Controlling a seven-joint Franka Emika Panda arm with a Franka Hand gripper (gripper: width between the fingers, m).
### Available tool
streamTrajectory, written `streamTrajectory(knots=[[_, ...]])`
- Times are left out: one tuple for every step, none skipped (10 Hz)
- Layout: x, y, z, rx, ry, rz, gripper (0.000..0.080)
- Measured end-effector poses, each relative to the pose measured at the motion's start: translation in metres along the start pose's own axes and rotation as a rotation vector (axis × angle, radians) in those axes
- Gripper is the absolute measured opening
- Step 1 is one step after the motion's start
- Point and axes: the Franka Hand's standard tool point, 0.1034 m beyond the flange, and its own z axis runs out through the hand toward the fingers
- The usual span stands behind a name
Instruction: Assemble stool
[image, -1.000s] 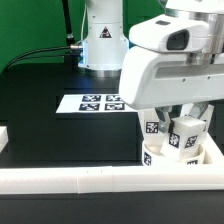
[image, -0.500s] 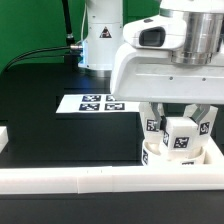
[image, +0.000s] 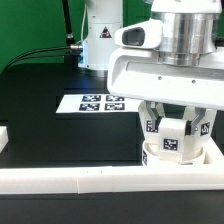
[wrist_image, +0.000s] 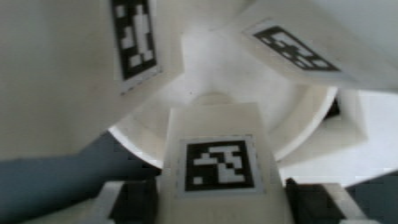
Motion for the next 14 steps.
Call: streamTrajectory(knots=[[0.002,0.003,0.000,0.004,0.001,0.125,0.0338],[0.003,0.005,0.001,0.007,-0.001,0.203,0.0338],[0.003,0.006,0.001,0.011,-0.006,0.263,0.0340],[0.004,0.010,0.002,0.008,-0.008,0.362,0.0340],[0.004,0.011,0.002,0.004,-0.010,0.408,0.0340],[0.003,0.012,0.002,-0.002,-0.014,0.460,0.0349],[0.003,0.010,0.000,0.001,-0.013,0.458,0.0349],[0.004,0.008,-0.006,0.009,-0.009,0.449,0.0536],[0.004,0.008,-0.015,0.018,-0.008,0.443,0.0626],[0.003,0.010,-0.025,0.025,-0.011,0.438,0.0626],[0.000,0.011,-0.035,0.023,-0.024,0.439,0.0642],[0.000,0.009,-0.043,0.026,-0.028,0.438,0.0642],[0.000,0.009,-0.040,0.024,-0.027,0.438,0.0649],[0.000,0.009,-0.039,0.023,-0.028,0.437,0.0649]])
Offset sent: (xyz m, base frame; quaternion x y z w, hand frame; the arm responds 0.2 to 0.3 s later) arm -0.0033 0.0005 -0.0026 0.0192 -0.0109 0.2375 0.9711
